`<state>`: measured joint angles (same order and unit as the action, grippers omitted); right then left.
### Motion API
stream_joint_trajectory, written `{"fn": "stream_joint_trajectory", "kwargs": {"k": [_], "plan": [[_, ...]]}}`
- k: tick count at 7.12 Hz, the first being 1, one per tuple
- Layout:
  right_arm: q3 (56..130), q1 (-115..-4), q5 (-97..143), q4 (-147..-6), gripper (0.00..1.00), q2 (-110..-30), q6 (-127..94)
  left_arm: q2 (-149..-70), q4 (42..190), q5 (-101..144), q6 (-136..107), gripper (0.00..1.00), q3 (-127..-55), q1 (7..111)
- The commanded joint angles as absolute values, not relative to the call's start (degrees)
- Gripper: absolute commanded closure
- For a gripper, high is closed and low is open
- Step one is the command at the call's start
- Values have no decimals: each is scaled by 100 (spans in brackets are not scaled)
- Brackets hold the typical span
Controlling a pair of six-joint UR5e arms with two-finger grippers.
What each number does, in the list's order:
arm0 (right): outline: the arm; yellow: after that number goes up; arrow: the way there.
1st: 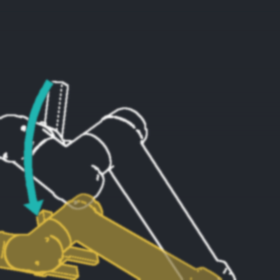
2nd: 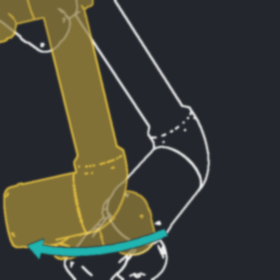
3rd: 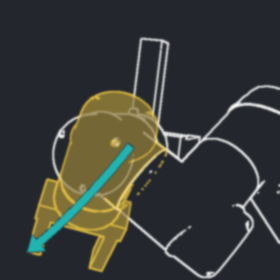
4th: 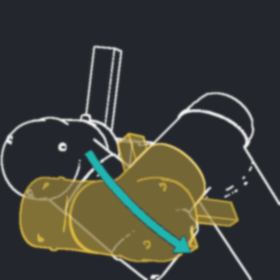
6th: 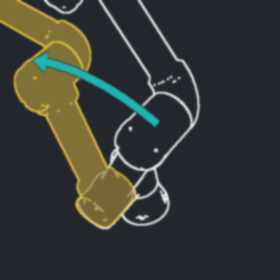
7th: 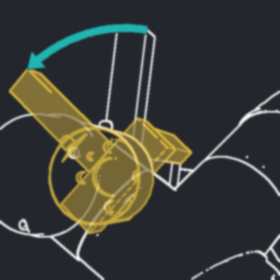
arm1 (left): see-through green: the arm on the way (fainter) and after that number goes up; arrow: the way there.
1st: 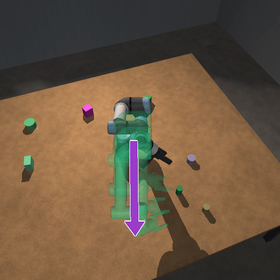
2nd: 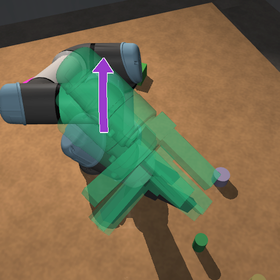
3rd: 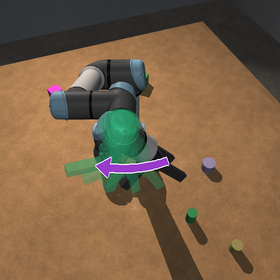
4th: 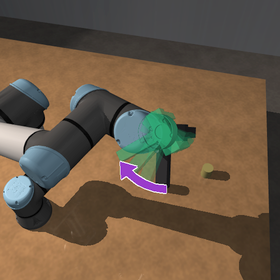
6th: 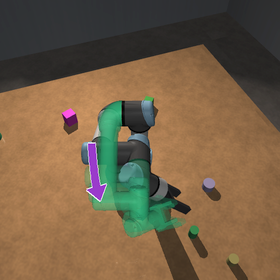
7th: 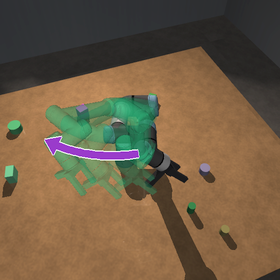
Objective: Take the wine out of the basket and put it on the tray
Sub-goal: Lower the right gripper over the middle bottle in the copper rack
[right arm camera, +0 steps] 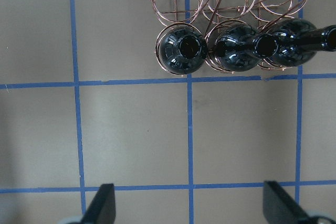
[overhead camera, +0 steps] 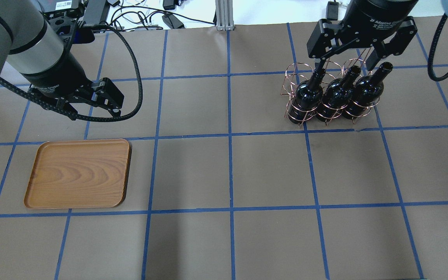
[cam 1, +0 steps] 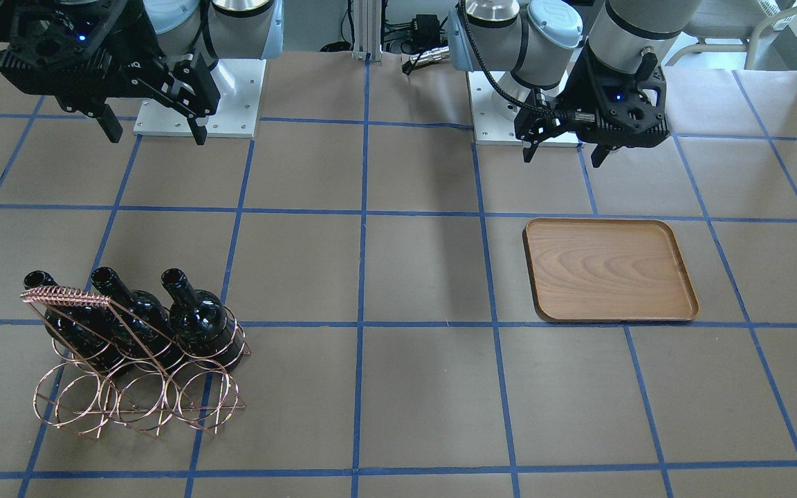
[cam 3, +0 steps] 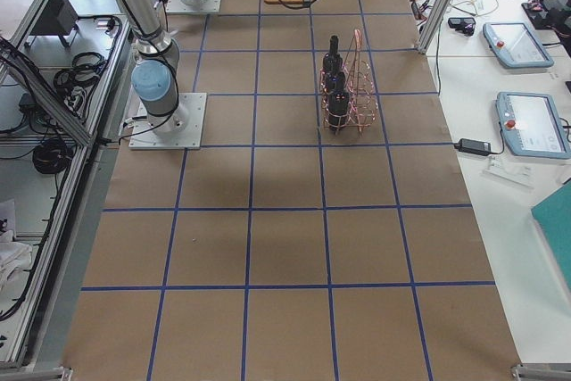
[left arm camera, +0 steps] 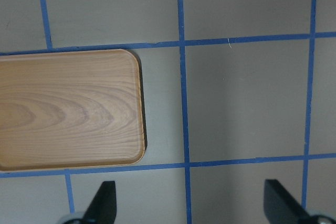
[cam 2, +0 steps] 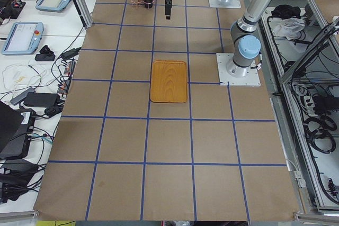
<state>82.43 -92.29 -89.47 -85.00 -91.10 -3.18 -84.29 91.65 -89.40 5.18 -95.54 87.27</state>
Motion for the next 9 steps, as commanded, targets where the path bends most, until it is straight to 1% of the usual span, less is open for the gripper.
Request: {"fn": "stream_joint_trajectory", "kwargs": {"k": [1,4,5,7,9], "plan": [[8244,-9220,-8956,-8517,0,-9105,-273,-8429,9176,-8965,536,0,-9554,8728],[8235,-9150,-8947,-8560,0,-9036,-98,-8420,9184,-8991,554,0,-9562,8728],[8235,-8993,-8999,-8787,0,-8844,434,-8420,9185,-8983,545,0,-9562,8728],[8244,-8335,-8922,-9016,0,-8413,972,-8429,9176,-8974,545,0,-9562,8728],[8340,-8288,-8956,-9255,1,-7895,836,-8429,9176,-8974,536,0,-9562,8728]]}}
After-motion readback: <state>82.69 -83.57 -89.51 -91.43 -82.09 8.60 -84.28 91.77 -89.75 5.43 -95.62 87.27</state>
